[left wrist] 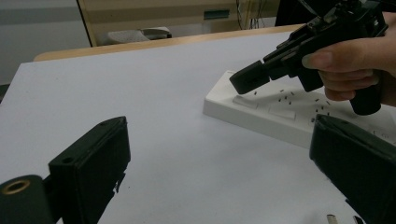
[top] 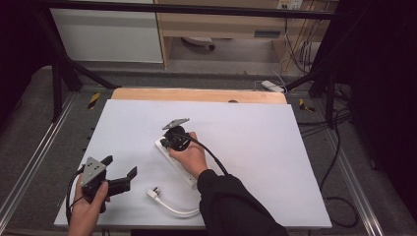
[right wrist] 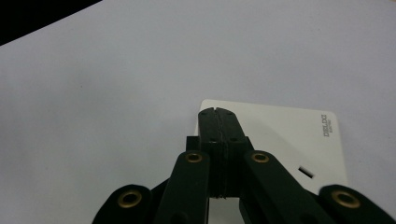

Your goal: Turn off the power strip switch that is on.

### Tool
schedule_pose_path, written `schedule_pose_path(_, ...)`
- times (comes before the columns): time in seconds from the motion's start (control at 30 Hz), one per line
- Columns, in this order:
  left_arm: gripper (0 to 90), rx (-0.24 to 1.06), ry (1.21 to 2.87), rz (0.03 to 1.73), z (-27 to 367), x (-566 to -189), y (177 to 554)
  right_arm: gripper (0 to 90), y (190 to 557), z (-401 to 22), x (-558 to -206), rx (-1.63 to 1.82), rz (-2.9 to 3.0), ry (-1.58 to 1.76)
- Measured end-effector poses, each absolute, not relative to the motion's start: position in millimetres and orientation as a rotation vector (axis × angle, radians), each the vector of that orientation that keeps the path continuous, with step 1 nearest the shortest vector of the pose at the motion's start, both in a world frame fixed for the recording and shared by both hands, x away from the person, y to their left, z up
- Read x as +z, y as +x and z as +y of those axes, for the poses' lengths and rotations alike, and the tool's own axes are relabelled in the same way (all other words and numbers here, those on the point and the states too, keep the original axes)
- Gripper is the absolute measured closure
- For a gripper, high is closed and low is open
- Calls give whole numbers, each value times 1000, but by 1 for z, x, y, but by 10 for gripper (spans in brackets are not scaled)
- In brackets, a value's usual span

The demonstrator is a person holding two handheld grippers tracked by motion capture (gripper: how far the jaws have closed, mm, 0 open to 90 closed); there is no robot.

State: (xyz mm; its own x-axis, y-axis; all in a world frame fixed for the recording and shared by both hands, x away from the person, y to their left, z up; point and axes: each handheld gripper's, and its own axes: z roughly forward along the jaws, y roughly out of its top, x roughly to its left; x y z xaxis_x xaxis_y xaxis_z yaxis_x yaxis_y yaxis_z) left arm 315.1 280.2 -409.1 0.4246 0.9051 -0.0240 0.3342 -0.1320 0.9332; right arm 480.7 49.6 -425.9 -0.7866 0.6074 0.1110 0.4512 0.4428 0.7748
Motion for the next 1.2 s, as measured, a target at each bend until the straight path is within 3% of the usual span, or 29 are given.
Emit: schedule_pose_path(1.2,50,718,1685,1088,280,-409,315,900,483,53,-430,1235,2523,937)
